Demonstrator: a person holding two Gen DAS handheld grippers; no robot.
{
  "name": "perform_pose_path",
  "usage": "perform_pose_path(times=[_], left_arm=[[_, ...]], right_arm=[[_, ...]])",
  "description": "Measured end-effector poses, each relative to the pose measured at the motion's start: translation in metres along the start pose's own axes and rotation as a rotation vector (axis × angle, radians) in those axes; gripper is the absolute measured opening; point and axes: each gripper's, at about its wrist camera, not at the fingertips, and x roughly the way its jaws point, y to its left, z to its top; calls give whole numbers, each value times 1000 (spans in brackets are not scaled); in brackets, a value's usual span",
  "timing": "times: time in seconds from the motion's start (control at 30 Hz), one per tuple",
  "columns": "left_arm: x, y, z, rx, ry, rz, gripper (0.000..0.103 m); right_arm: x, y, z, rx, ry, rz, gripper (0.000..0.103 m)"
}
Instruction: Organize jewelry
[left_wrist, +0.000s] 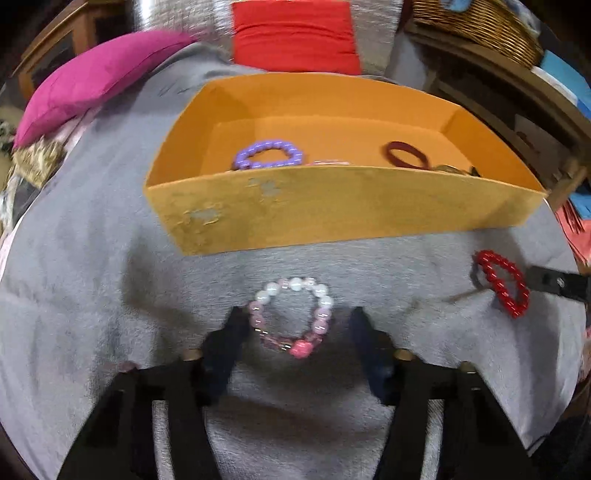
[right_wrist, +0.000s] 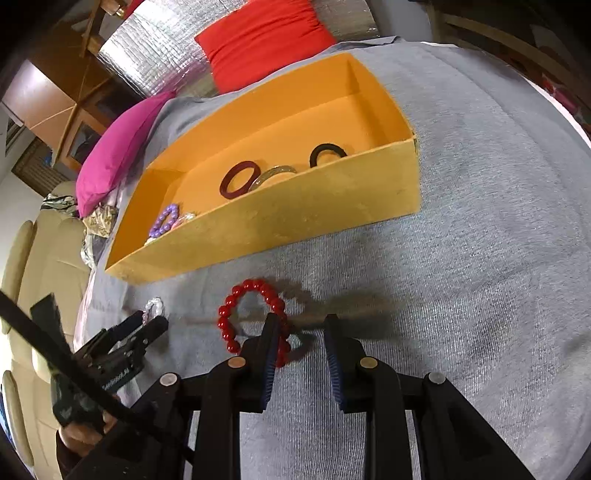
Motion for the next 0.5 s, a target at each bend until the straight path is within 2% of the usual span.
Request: perform_pose_path(times=[0.03, 0.13, 0.17, 0.23, 0.3, 0.33, 0.37, 0.4, 0.5], left_arm=[[-1, -3, -2, 10, -5, -14, 42], [-4, -8, -4, 43, -11, -40, 34], [-5, -8, -5, 49, -11, -46, 28], [-7, -8, -7, 49, -12, -71, 23], [-8, -7, -8, 42, -7, -102, 22], [-8, -8, -9, 44, -6, -107, 22], [-8, -7, -9, 52, -5, -108, 22], [-8, -8, -10, 63, -6, -106, 22], [-13, -17, -16, 78, -2, -107, 21]], right_arm=[[2, 1, 0, -2, 2, -5, 28], [8, 6, 1, -8, 3, -12, 40], [9, 9, 1, -14, -2, -14, 44], [11, 15, 0, -37, -17, -28, 44], [13, 21, -2, -60, -28, -40, 44], [13, 24, -3, -77, -36, -50, 39], [13, 27, -4, -96, -44, -62, 22], [15, 31, -5, -127, -44, -80, 16], [16, 33, -7, -153, -47, -94, 12]])
